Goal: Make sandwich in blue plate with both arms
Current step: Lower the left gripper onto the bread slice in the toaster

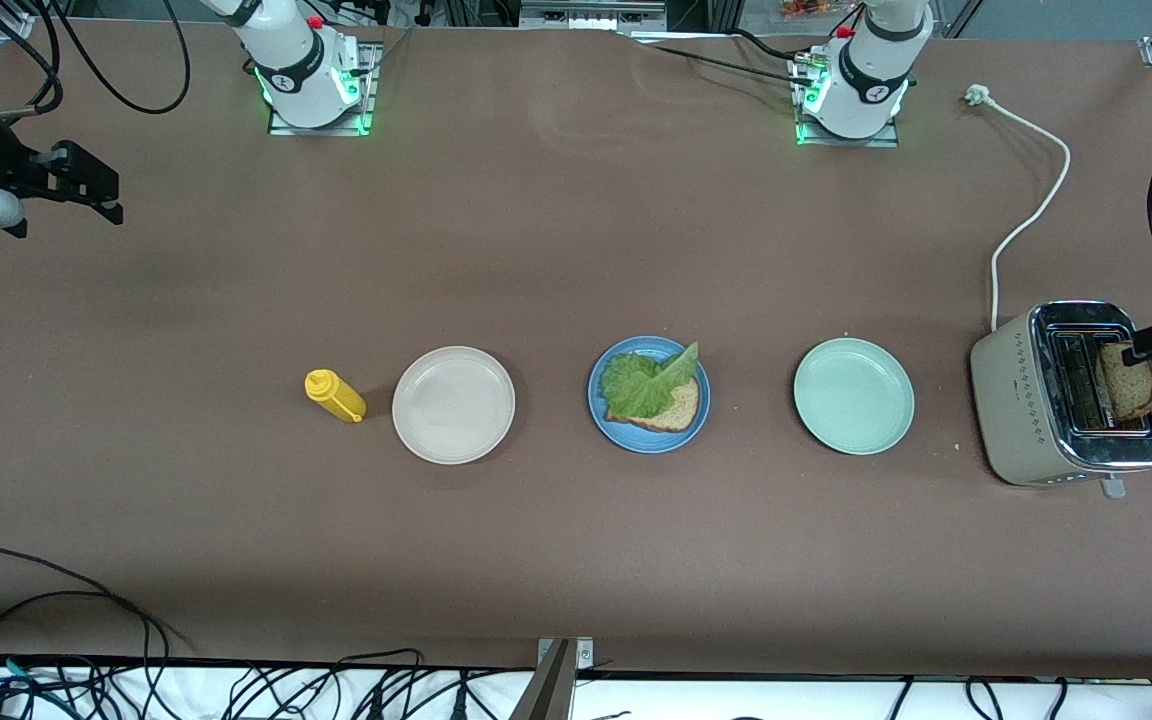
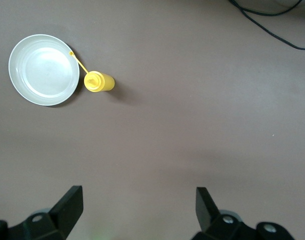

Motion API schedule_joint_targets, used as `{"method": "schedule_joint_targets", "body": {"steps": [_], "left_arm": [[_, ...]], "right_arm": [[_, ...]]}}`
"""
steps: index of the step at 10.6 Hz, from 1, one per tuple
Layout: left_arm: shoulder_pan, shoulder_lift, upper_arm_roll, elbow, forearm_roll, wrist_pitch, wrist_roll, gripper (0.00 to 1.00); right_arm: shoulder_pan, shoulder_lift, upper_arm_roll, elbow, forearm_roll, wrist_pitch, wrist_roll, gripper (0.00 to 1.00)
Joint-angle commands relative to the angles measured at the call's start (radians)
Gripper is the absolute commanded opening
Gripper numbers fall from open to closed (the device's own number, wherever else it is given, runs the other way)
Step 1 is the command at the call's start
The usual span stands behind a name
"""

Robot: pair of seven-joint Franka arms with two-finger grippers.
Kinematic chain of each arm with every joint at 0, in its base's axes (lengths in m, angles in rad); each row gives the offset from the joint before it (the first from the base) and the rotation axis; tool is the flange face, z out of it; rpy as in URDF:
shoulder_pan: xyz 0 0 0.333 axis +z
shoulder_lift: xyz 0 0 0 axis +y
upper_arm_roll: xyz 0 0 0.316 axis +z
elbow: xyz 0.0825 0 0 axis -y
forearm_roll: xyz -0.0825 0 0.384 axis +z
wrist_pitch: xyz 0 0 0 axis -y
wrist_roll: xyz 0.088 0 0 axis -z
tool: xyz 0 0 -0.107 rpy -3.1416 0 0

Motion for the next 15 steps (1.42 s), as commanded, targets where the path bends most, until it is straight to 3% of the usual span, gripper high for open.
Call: {"method": "schedule_joint_targets", "body": {"steps": [1,3,4,5,8,9,15], "left_arm": [[0.065,0.069,-0.011,0.032,-0.053,0.050,0.120,1.00],[0.098,0.098,-0.011,0.032,-0.139,0.049,0.124,1.00],[0.104,0.112,-0.009,0.032,-0.161,0.049,0.124,0.95],[0.110,0.115,-0.009,0.032,-0.167,0.049,0.118,0.77],[0.112,0.121,-0.009,0.027,-0.169,0.041,0.103,0.12],[0.112,0.120,-0.009,0.027,-0.169,0.037,0.104,0.00],[0.109,0.106,-0.012,0.033,-0.161,0.014,0.104,0.00]], "right_arm": [[0.004,0.003,-0.003,0.020,-0.017,-0.013,0.009,1.00],[0.004,0.002,-0.004,0.020,-0.022,-0.014,0.007,1.00],[0.003,0.002,-0.004,0.020,-0.022,-0.014,0.006,1.00],[0.004,0.002,-0.004,0.020,-0.023,-0.014,0.006,1.00],[0.004,0.000,-0.003,0.021,-0.025,-0.014,0.007,1.00],[0.004,0.000,-0.004,0.021,-0.025,-0.014,0.007,1.00],[0.003,-0.001,-0.004,0.020,-0.025,-0.017,0.006,1.00]]}}
